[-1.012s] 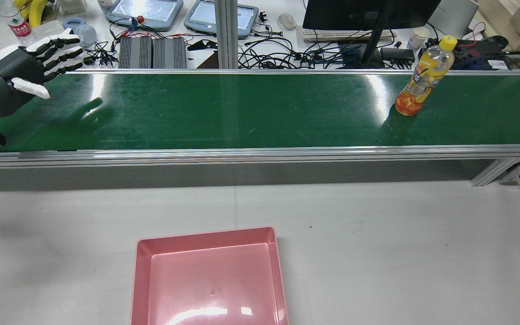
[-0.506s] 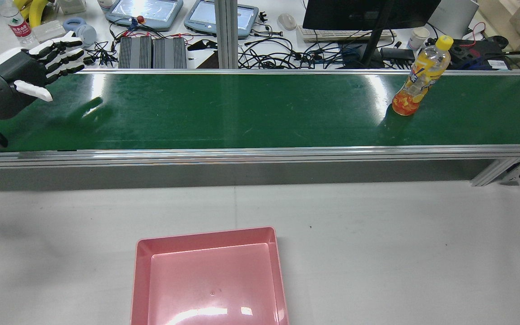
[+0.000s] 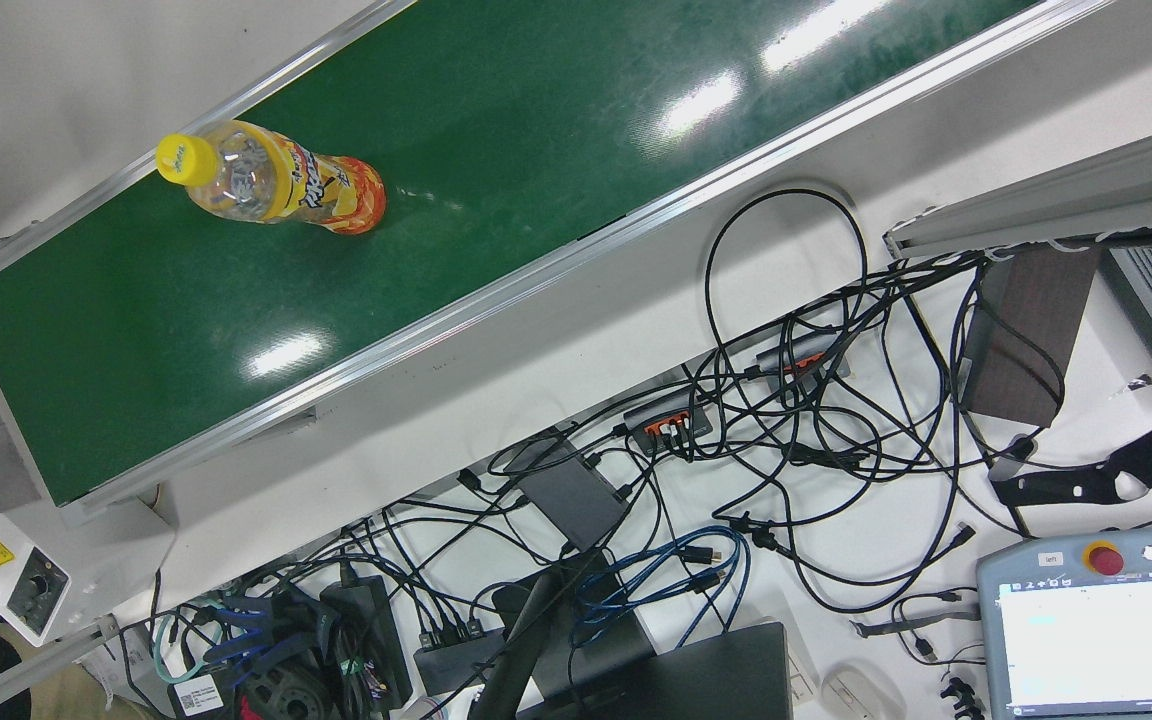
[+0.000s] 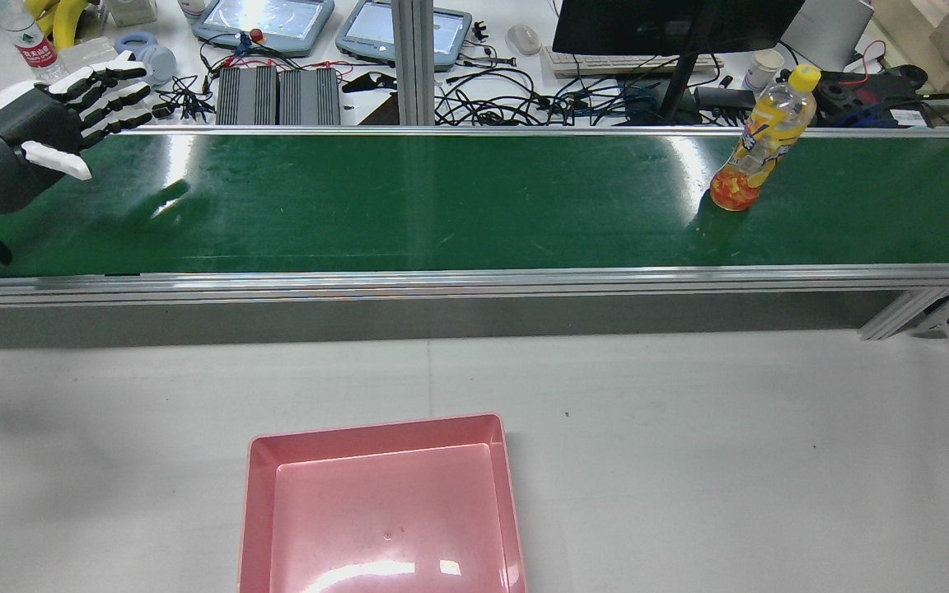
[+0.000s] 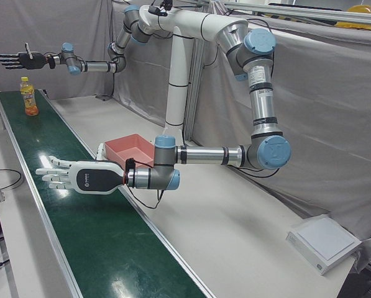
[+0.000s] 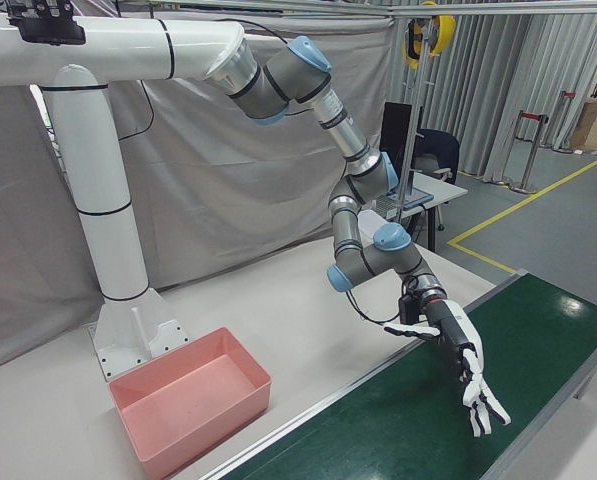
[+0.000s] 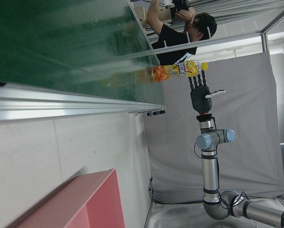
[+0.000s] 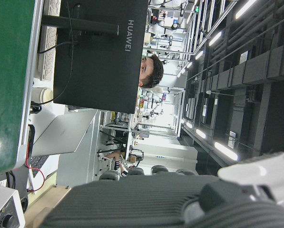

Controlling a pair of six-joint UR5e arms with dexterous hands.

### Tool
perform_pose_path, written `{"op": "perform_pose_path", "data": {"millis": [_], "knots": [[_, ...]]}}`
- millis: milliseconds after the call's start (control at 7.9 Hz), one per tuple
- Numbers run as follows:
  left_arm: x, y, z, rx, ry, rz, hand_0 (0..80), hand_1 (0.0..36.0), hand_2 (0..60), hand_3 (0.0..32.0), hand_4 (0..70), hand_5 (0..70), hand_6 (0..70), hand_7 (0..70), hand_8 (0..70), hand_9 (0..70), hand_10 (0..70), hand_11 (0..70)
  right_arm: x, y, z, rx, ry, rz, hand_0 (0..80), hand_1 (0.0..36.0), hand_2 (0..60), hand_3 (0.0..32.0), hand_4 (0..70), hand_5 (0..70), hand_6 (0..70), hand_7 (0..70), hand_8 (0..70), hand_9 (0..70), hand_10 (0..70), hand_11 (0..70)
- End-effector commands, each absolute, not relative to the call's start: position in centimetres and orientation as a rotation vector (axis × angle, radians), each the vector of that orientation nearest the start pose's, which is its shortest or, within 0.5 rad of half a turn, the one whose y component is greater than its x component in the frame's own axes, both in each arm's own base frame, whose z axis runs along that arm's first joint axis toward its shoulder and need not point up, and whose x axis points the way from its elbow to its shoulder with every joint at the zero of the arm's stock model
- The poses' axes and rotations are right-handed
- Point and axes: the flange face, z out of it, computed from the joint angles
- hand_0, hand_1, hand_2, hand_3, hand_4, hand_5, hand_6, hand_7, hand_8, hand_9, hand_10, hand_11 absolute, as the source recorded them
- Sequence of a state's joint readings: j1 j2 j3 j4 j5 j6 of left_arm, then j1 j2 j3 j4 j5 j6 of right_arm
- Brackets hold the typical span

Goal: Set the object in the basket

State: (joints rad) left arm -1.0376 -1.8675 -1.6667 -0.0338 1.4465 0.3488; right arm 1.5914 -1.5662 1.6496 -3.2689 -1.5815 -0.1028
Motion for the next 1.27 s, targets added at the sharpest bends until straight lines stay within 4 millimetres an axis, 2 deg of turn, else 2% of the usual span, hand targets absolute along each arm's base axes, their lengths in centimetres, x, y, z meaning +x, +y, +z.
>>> {"op": "perform_pose_path", "data": {"millis": [0, 506, 633, 886, 1139], "knots": [[18.73, -60.68, 46.77, -0.127, 2.371, -1.442, 49.3, 8.2, 0.0, 6.6, 11.5, 23.1, 0.4, 0.1, 8.4, 8.3, 8.1, 12.7, 14.12, -48.58, 66.06, -0.124, 2.214, -2.323, 0.0, 0.0, 0.0, 0.0, 0.0, 0.0, 0.0, 0.0, 0.0, 0.0, 0.0, 0.0], [18.32, -60.73, 46.89, -0.122, 2.375, -1.444, 49.1, 7.7, 0.0, 6.8, 11.3, 23.0, 0.1, 0.1, 8.5, 8.4, 7.8, 12.3, 14.34, -48.49, 65.76, -0.127, 2.217, -2.313, 0.0, 0.0, 0.0, 0.0, 0.0, 0.0, 0.0, 0.0, 0.0, 0.0, 0.0, 0.0], [18.78, -60.59, 46.90, -0.129, 2.372, -1.440, 49.1, 8.0, 0.0, 6.2, 11.4, 23.3, 0.4, 0.3, 8.3, 8.1, 7.9, 12.6, 14.34, -48.48, 65.83, -0.127, 2.216, -2.314, 0.0, 0.0, 0.0, 0.0, 0.0, 0.0, 0.0, 0.0, 0.0, 0.0, 0.0, 0.0], [18.75, -60.68, 46.09, -0.135, 2.386, -1.428, 49.8, 8.0, 0.0, 6.0, 12.0, 23.2, 0.5, 0.3, 7.9, 7.6, 7.9, 12.6, 14.34, -48.48, 65.83, -0.127, 2.216, -2.314, 0.0, 0.0, 0.0, 0.0, 0.0, 0.0, 0.0, 0.0, 0.0, 0.0, 0.0, 0.0], [18.75, -60.35, 46.22, -0.129, 2.381, -1.428, 49.7, 7.8, 0.0, 6.0, 11.8, 23.2, 0.5, 0.2, 8.3, 8.1, 8.1, 12.8, 14.34, -48.48, 65.83, -0.127, 2.216, -2.314, 0.0, 0.0, 0.0, 0.0, 0.0, 0.0, 0.0, 0.0, 0.0, 0.0, 0.0, 0.0]]}}
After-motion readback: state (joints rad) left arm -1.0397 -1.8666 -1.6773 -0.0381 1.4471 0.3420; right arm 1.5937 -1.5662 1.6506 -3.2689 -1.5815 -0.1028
